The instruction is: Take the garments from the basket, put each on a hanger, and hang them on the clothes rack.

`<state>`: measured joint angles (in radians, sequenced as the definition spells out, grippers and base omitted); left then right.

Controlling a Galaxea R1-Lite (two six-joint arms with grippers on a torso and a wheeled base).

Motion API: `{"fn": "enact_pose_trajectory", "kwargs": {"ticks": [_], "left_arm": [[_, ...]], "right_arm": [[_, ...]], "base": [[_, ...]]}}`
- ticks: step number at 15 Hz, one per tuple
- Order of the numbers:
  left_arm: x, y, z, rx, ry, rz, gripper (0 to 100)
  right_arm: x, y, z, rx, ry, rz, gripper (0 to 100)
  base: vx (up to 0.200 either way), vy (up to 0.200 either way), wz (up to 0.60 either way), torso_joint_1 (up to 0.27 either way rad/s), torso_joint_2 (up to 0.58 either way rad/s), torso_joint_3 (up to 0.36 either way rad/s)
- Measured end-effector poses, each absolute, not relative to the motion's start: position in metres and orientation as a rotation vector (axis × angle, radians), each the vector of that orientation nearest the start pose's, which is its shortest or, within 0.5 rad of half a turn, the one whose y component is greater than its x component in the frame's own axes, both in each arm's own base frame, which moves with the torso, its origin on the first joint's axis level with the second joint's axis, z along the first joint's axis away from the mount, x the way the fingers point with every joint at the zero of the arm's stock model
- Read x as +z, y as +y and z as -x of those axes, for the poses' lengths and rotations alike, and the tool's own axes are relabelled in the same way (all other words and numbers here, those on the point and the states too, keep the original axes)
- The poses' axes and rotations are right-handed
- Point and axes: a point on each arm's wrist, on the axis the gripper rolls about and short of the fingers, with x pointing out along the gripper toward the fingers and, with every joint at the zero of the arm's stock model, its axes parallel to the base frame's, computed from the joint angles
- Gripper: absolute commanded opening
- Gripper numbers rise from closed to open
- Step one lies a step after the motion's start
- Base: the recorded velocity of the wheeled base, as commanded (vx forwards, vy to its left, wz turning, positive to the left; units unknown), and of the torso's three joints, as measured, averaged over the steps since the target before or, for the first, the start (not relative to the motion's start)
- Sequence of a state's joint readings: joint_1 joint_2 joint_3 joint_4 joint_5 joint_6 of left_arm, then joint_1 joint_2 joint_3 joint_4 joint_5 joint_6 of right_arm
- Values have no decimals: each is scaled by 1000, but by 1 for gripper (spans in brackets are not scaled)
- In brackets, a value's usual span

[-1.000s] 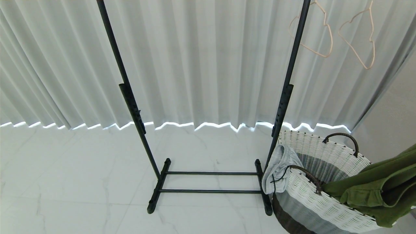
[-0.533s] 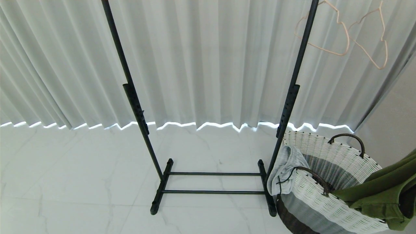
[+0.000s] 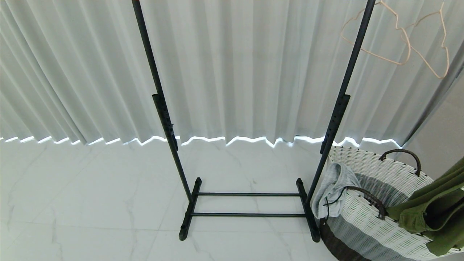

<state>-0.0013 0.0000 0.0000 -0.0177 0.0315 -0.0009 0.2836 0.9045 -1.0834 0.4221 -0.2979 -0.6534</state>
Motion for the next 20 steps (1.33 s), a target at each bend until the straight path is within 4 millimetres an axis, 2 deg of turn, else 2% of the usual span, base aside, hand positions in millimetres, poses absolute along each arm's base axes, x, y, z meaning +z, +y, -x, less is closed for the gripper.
{"fn": "enact_pose_trajectory", "kwargs": {"ticks": [6,9,12,15,16,18,20], "left_arm": [[80,-1,23,-58,-35,-93,100],[123,-5,31,-223,-139,-85,100],[183,-6,23,-334,-145,-84,100],[244,-10,-17,-461,-82,-64,100],[262,-14,-36,-522,-53,-50,100],[290,-30,-74,-652,-4,-20,100],[308,-57,-110,-764,44,16,100]], "right_arm": [[321,27,-75,191,165,683,0],[332,30,-72,231,104,632,0],[341,38,-69,317,60,525,0],[352,54,-73,429,-12,417,0],[356,63,-77,467,-49,366,0],[359,80,-85,519,-72,315,0],[354,91,-91,577,-49,315,0]], "base": [[0,0,0,0,0,0],[0,0,0,0,0,0],[0,0,0,0,0,0],[0,0,0,0,0,0],[0,0,0,0,0,0],[0,0,0,0,0,0],[0,0,0,0,0,0]]}}
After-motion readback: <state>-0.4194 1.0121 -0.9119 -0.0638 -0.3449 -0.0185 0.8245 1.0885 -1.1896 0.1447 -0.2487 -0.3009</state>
